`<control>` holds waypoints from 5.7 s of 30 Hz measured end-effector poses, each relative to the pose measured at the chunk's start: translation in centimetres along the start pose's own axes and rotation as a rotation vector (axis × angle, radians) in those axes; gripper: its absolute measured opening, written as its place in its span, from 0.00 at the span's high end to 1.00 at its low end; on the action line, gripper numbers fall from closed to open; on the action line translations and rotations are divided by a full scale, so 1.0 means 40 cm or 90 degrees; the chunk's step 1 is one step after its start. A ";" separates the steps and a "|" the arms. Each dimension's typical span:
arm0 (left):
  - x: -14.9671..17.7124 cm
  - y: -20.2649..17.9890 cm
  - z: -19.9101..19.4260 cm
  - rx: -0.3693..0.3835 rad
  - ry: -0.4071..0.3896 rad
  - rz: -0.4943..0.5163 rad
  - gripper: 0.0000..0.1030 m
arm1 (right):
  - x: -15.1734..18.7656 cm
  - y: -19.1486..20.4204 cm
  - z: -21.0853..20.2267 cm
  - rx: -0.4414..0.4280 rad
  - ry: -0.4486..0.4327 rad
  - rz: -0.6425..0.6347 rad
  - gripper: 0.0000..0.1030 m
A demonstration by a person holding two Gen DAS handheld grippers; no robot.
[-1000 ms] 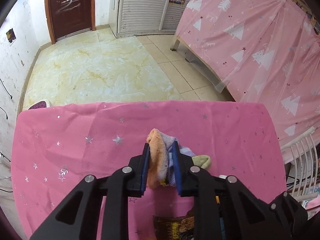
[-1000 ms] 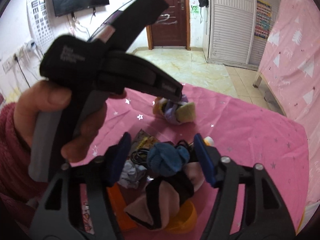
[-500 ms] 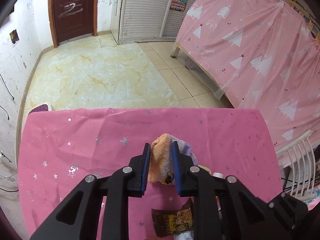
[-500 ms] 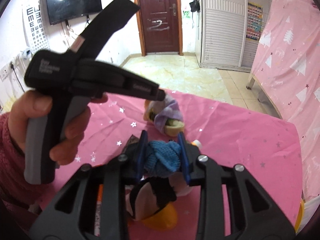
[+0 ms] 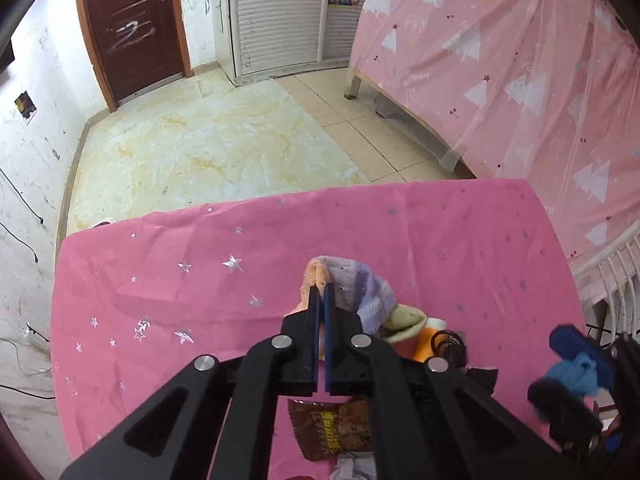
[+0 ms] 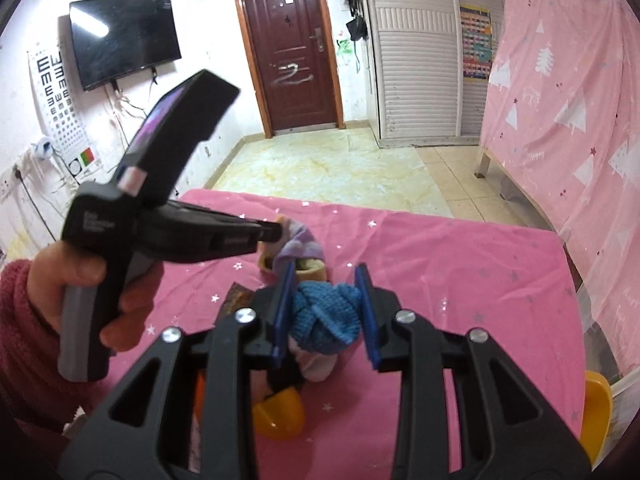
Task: Collect trash
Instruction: 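Carry the blue knit ball and striped sock over the yellow bin, then open both grippers to drop the knit ball and sock into the bin, then move both open grippers back over the remaining items on the table, then grasp the Hello Kitty plastic bag with the left gripper while the right gripper grasps the pink-black sock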
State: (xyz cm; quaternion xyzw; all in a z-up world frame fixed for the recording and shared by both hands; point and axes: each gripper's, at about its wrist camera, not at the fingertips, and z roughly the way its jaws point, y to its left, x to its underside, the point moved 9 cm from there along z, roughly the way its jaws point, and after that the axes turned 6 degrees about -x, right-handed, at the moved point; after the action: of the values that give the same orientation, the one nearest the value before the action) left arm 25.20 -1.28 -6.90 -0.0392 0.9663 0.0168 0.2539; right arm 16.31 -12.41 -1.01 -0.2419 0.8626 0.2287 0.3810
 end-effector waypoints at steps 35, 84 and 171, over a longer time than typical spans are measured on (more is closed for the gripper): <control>-0.020 -0.450 -0.322 0.077 -0.128 0.141 1.00 | 0.112 -0.381 -0.261 0.117 -0.084 0.158 0.72; 0.119 -0.929 -0.190 0.116 -0.057 0.208 0.34 | 0.423 -0.748 -0.369 0.224 -0.044 0.331 0.56; 0.471 -0.148 -0.190 0.184 -0.034 0.039 0.63 | 0.141 0.031 0.104 -0.081 0.110 0.128 0.50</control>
State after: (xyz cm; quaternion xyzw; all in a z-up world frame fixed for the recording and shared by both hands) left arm 5.62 -8.82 -9.65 0.0279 0.9522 -0.1134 0.2822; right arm 14.51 -10.41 -7.58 -0.1968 0.8959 0.2980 0.2643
